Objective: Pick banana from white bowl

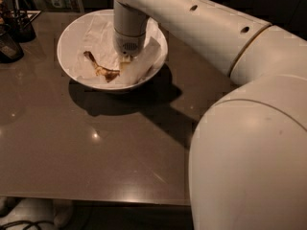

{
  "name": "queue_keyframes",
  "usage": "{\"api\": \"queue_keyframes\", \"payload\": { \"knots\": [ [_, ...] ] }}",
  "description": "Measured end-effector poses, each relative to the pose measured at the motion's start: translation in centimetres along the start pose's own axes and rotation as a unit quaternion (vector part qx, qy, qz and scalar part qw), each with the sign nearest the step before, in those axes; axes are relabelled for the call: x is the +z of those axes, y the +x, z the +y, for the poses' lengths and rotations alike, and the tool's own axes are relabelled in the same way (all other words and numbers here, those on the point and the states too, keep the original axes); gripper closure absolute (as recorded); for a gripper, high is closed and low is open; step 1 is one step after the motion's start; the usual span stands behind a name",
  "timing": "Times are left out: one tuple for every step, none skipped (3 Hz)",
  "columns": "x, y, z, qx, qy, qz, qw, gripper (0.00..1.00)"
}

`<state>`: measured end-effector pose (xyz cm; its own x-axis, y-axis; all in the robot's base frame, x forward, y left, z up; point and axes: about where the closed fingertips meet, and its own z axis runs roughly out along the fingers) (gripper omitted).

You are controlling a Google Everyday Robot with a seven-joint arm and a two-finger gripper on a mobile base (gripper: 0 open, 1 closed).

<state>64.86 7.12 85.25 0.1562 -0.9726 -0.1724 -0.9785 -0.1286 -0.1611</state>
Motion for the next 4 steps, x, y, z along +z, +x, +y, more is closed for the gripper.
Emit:
{"api": "queue_keyframes", "payload": {
  "knots": [
    [-1.8,0.4,0.5,0.007,0.02,-0.009,0.9997,1.0],
    [-5.0,0.9,1.5,0.012,0.053,-0.013,0.9984,1.0],
    [-9.3,0.9,2.6,0.001,0.097,-0.015,0.9952,1.0],
    [-9.8,0.8,2.7,0.0,0.1,-0.016,0.9948,1.0]
  ]
}}
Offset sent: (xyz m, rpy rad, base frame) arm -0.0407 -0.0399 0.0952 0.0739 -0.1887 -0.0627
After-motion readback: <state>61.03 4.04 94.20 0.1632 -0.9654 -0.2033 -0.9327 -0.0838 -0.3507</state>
